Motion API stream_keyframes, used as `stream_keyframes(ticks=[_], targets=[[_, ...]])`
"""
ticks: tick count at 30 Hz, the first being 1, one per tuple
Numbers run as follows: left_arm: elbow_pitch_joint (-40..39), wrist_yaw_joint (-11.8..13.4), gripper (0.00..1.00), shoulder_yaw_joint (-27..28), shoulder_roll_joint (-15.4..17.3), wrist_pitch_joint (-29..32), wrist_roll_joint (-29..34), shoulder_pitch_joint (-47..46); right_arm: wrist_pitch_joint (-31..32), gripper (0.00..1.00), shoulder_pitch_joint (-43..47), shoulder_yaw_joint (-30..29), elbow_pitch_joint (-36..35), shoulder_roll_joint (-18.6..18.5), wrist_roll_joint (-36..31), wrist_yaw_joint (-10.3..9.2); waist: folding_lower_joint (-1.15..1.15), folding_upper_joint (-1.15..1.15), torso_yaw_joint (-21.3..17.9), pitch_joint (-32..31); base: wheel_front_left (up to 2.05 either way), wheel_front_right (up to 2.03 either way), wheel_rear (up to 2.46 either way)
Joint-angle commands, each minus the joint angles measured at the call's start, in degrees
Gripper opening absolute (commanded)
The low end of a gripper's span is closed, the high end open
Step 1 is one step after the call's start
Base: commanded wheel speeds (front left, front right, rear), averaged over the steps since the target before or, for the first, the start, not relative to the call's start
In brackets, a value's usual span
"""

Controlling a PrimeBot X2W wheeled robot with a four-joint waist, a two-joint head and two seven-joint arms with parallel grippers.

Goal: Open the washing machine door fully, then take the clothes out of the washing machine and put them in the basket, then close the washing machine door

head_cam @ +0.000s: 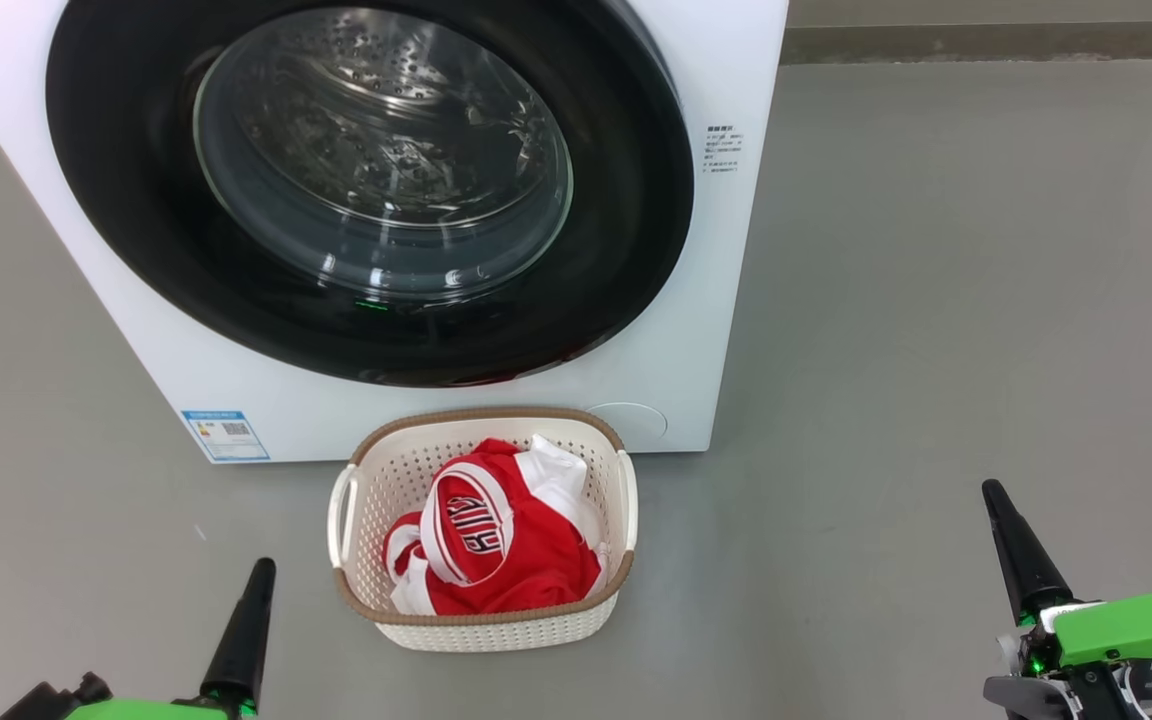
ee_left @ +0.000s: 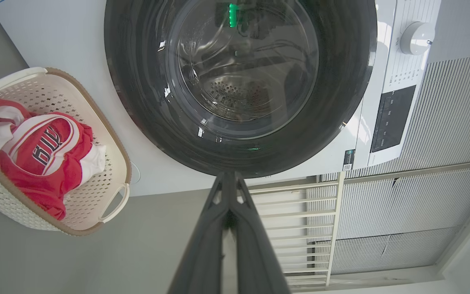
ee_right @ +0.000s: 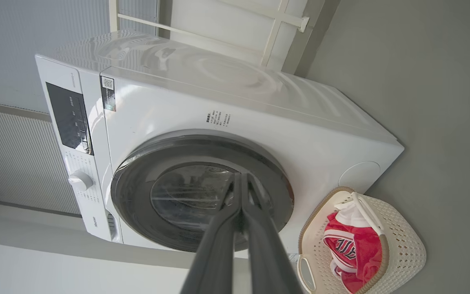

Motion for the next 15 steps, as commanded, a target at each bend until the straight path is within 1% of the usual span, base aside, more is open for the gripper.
stream_keyframes(ticks=[1,9,15], targets=[[-0.87,-0.84,0.00,2.18,0.80,0.63,-2.02,-2.69,0.72,0.00,-3.15,0.67,-1.23,-0.91,2.08,-0.04,0.00,0.00,0.05,0.03,0.00,0.00,0.00],[0.03,-1.27,0.00,3.05,0.78,2.19,-7.91,-3.36,2.33,0.00,-4.03,0.35,-0.52,-0.95,8.13,-0.05,0.00,0.00,0.27,0.19,0.00,0.00,0.00],[0.06,-1.29,0.00,3.15,0.73,2.29,-8.01,-3.38,2.47,0.00,-4.07,0.21,-0.49,-0.86,8.19,-0.05,0.00,0.00,0.28,0.20,0.00,0.00,0.00]])
